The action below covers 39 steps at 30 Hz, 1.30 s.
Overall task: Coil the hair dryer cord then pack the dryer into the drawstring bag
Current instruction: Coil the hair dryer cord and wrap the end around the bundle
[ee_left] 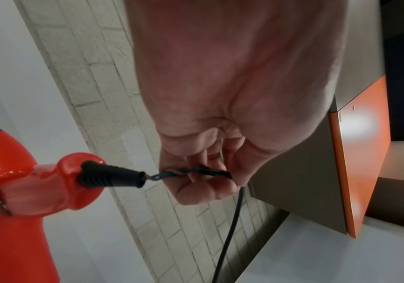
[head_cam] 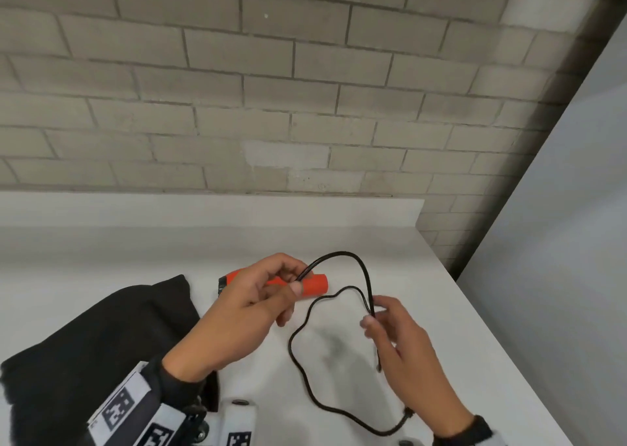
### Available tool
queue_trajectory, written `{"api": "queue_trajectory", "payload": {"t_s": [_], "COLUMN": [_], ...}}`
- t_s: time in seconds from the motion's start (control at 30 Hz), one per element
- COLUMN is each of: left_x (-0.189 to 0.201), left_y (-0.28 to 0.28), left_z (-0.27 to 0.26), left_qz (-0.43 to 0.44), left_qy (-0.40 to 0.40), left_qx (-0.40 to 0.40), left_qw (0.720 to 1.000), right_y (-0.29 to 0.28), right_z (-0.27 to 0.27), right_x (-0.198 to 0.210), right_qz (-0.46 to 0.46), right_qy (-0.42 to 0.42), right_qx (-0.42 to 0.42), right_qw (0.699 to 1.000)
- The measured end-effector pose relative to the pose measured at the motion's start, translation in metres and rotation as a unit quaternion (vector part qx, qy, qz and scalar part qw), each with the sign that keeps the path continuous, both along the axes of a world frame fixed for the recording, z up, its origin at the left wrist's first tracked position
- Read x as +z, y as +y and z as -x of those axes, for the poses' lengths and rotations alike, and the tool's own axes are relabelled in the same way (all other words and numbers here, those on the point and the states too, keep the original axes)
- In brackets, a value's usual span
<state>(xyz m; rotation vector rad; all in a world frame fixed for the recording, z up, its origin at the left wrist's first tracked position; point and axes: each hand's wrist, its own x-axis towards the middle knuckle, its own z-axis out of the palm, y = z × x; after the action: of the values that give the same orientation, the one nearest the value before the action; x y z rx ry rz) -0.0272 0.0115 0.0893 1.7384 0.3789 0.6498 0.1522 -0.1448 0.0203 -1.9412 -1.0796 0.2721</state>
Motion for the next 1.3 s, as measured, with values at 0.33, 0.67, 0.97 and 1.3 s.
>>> {"api": "queue_trajectory", "payload": {"t_s": [0.33, 0.67, 0.97, 1.3], "left_x": [0.043, 0.054, 0.039, 0.028], "left_y": [-0.007, 0.006, 0.008, -0.002], "left_z": [-0.01, -0.009, 0.002, 0.004], "left_qz": [0.087, 0.197, 0.215, 0.246], "left_qy": [-0.083, -0.137, -0.14, -0.176], "left_qx": [-0.012, -0.022, 0.031, 0.062], "left_qw": [0.993, 0.97, 0.966, 0.951], "right_y": [0.02, 0.046, 0.067, 0.064], "right_z": [-0.009, 0.008, 0.076, 0.104], "right_x": [0.058, 0.063, 0.026, 0.022], "right_qz": [-0.173, -0.12, -0.019, -0.045], "right_qy": [0.138, 0.187, 0.239, 0.244], "right_qx": [0.038, 0.088, 0.197, 0.118], "right_qw": [0.974, 0.971, 0.95, 0.961]}}
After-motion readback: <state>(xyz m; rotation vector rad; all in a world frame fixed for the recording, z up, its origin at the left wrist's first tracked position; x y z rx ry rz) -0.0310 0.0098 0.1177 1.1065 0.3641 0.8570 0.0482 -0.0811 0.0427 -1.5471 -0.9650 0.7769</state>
